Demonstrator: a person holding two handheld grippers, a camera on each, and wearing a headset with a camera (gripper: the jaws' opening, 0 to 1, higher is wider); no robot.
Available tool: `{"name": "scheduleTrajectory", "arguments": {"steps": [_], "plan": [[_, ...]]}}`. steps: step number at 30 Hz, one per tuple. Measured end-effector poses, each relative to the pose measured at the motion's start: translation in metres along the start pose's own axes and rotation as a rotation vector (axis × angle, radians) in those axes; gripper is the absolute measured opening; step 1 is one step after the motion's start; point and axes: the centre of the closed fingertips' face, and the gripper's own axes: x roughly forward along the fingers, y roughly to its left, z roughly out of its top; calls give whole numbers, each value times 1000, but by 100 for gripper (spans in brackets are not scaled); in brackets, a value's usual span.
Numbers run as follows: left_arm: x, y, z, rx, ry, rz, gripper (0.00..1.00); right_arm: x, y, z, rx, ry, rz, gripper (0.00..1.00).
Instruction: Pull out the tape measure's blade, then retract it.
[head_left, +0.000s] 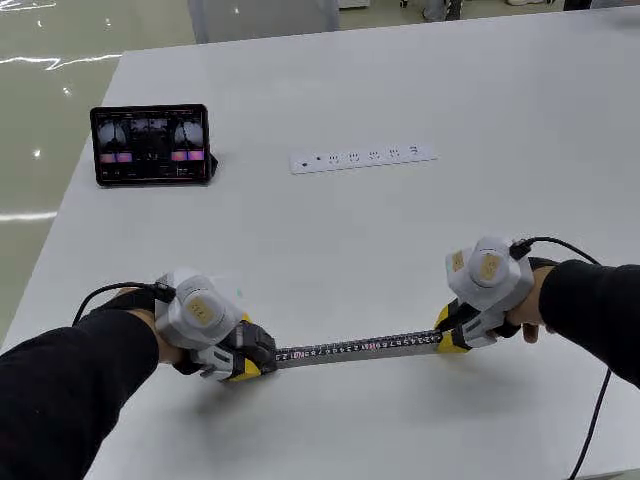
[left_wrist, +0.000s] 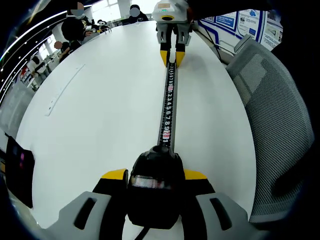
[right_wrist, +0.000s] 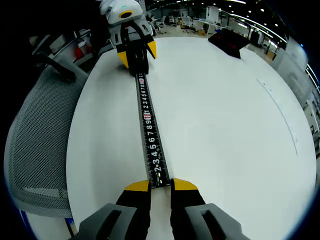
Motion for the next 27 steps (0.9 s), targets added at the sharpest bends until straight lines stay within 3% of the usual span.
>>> {"name": "scheduleTrajectory", "arguments": {"steps": [3, 5, 6, 18, 27], "plan": [[0, 0, 0, -2, -6, 0, 37, 0, 1, 0, -11, 6, -6, 11], [-1, 1, 1, -16, -35, -5, 37, 0, 1, 0, -17, 9, -8, 11], [-2, 0, 1, -12, -35, -7, 37, 0, 1, 0, -46, 11, -12, 12], [-2, -1, 2, 8, -19, -11, 37, 0, 2, 0, -73, -3, -13, 12], [-3, -3, 2, 18, -6, -20, 37, -2, -1, 4, -58, -7, -21, 16]]}}
